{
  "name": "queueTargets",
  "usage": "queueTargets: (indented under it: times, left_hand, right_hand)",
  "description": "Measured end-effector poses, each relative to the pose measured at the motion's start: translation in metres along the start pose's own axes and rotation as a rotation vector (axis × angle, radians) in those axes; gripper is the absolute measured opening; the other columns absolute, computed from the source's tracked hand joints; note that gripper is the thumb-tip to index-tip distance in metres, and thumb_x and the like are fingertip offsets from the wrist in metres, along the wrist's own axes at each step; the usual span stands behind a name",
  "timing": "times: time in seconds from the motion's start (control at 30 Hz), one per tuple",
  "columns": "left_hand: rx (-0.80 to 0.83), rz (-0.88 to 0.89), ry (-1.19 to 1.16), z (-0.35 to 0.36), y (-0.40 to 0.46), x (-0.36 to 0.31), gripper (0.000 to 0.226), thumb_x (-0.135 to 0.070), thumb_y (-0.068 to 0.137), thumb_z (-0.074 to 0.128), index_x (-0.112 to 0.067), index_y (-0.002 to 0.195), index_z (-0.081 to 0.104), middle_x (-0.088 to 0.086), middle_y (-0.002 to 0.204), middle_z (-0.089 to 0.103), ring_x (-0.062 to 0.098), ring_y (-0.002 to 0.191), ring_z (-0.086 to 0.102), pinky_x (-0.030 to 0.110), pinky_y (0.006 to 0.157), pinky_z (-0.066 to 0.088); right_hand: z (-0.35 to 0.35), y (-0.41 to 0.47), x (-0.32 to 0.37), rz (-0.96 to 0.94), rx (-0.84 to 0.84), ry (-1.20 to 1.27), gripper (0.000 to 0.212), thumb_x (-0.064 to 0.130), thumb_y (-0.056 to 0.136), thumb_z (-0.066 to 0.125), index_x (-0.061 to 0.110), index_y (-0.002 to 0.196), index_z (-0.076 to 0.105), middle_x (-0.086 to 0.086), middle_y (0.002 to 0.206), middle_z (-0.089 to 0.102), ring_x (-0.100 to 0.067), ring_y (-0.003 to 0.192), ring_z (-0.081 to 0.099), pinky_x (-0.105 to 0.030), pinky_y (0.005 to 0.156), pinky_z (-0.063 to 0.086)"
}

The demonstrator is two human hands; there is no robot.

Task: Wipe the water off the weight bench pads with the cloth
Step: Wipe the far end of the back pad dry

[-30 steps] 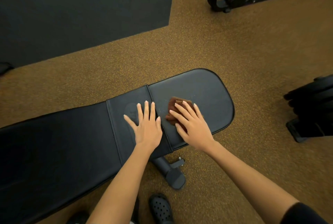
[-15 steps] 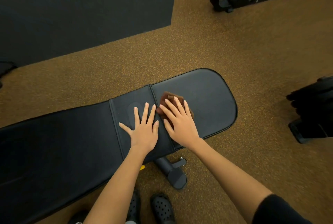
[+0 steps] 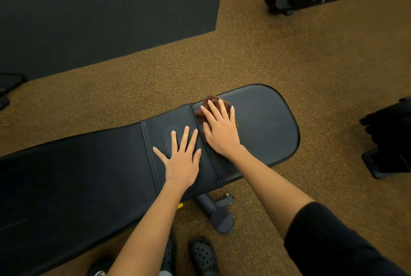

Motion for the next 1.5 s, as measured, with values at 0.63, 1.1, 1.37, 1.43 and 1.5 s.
queueTargets:
  times: [0.63,1.1,1.37,1.43,1.5]
  left_hand:
    - [-0.006,-0.018,-0.008,0.002,-0.020,0.007,0.055,-0.035,0.104,0.017,-0.035,0.148,-0.015,-0.011,0.158,-0.017,0.017,0.145,-0.018,0.072,0.107,-0.001]
    - [0.058,0.004,-0.010,0.002,-0.022,0.008,0.053,-0.034,0.104,0.016,-0.033,0.150,-0.010,-0.009,0.159,-0.014,0.020,0.146,-0.016,0.072,0.106,-0.004]
    - [0.094,0.009,-0.037,0.002,-0.027,0.007,0.055,-0.029,0.104,0.019,-0.033,0.150,-0.012,-0.008,0.159,-0.017,0.021,0.146,-0.017,0.071,0.106,-0.003]
    - [0.102,0.008,-0.046,0.002,-0.029,0.008,0.056,-0.027,0.104,0.020,-0.033,0.150,-0.012,-0.008,0.158,-0.018,0.021,0.145,-0.018,0.071,0.107,-0.003]
    - [0.112,0.009,-0.051,0.003,-0.030,0.008,0.056,-0.026,0.104,0.020,-0.033,0.150,-0.011,-0.008,0.158,-0.018,0.021,0.145,-0.018,0.071,0.108,-0.001]
  right_hand:
    - [0.007,-0.094,0.008,-0.138,0.046,0.127,0.047,0.028,0.098,0.035,0.026,0.145,0.043,0.005,0.154,0.036,-0.017,0.148,0.016,-0.049,0.121,0.009]
    - [-0.046,-0.087,-0.108,0.236,-0.134,-0.123,0.051,0.036,0.094,0.032,0.025,0.142,0.046,-0.002,0.150,0.043,-0.028,0.144,0.028,-0.056,0.116,0.015]
    - [-0.058,-0.124,-0.160,0.641,-0.306,0.086,0.046,0.025,0.100,0.042,0.016,0.145,0.041,-0.016,0.156,0.029,-0.042,0.145,0.014,-0.059,0.114,0.014]
    - [-0.053,-0.131,-0.158,0.731,-0.339,0.124,0.048,0.021,0.099,0.048,0.012,0.145,0.041,-0.019,0.156,0.026,-0.045,0.144,0.013,-0.059,0.114,0.015]
    - [-0.046,-0.137,-0.150,0.799,-0.351,0.139,0.049,0.020,0.097,0.050,0.009,0.145,0.041,-0.021,0.156,0.024,-0.049,0.143,0.011,-0.061,0.113,0.014]
Point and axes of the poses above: each hand's wrist, its own y-axis towards the middle knuckle, its own z-axis out of the palm, x = y × z, the point moved 10 cm from there along y, towards the middle knuckle
